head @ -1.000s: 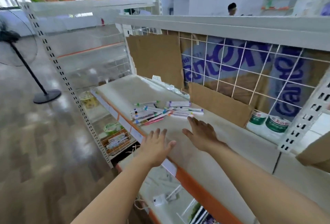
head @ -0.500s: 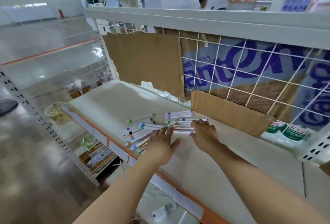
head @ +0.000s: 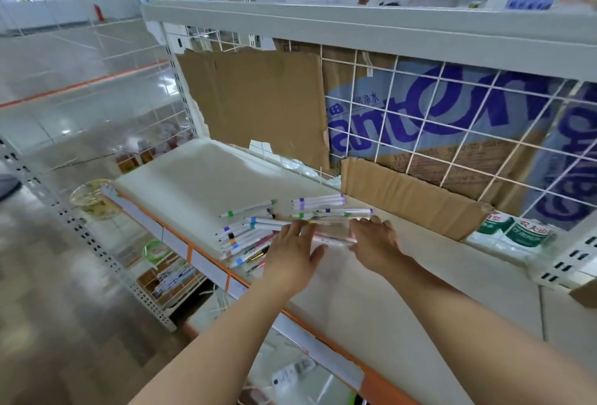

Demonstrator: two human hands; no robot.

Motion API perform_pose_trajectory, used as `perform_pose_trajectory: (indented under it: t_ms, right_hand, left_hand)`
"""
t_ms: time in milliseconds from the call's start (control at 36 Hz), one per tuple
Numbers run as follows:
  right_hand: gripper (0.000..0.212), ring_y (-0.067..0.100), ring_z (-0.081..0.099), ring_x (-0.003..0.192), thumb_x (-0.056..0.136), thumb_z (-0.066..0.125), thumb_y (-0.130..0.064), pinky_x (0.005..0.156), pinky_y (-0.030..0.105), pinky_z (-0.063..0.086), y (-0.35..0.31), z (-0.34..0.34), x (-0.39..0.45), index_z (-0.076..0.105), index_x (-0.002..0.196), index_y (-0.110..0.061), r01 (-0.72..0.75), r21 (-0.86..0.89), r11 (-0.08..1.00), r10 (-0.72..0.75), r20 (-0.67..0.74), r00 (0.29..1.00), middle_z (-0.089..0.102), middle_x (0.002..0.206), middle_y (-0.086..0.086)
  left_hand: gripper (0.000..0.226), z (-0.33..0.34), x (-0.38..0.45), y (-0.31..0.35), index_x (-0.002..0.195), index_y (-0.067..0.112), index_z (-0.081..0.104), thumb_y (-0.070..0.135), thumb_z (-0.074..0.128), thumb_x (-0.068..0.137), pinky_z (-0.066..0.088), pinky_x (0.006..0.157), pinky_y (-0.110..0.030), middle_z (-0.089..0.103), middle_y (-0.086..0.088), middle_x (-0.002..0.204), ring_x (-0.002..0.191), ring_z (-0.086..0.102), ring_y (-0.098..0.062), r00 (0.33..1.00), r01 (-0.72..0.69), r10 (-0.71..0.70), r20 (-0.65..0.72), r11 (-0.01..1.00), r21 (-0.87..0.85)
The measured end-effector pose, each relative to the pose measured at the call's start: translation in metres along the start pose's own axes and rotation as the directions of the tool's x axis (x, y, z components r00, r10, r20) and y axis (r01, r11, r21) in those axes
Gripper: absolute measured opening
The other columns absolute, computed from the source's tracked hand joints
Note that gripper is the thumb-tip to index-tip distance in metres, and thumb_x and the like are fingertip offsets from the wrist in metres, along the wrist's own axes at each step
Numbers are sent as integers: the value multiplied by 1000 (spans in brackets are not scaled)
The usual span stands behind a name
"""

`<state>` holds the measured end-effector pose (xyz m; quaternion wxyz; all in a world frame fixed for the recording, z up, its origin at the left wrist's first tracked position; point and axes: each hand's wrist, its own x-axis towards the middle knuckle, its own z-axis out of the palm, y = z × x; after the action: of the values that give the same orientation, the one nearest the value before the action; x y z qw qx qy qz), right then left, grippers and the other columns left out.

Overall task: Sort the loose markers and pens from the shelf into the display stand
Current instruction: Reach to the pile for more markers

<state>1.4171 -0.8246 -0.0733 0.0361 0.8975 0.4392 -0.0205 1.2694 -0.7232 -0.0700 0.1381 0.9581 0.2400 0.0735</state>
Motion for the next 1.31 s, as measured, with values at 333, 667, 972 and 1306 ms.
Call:
perform_pose_trajectory:
  t_ms: [333,667,972,1306]
  right_hand:
    - [21,21,45,115,95,49,-23,91,33,29,31,-5,-44,55,115,-23,73,-15,997,-74,-60,995,55,118,0]
    - [9,9,49,67,80,70,-16,58,24,34,61,-42,-80,61,80,-18,29,723,690,79,-116,990,56,73,-4]
    - [11,7,46,62,87,61,-5,57,16,34,41,-38,-105,60,77,-8,-12,905,426,406,-179,896,55,66,-3]
    - [11,24,57,69,95,48,-11,63,35,42,55,-42,-169,44,86,-15,-197,770,606,676,-368,638,65,77,8]
  left_hand:
    - [43,12,5,50,139,30,43,27,46,97,32,103,-33,42,6,141,130,35,-21,995,-97,94,32,991,96]
    - [24,6,4,84,105,19,62,31,42,100,41,69,-30,62,-2,98,95,55,-21,989,-149,148,-13,986,-69]
    - [22,4,1,108,73,20,64,26,56,93,38,65,-27,59,5,74,73,54,-16,998,-62,53,-31,835,-547]
    - [13,-3,5,107,100,11,66,18,58,92,44,73,-33,64,-8,85,80,59,-25,983,-178,160,-87,748,-640]
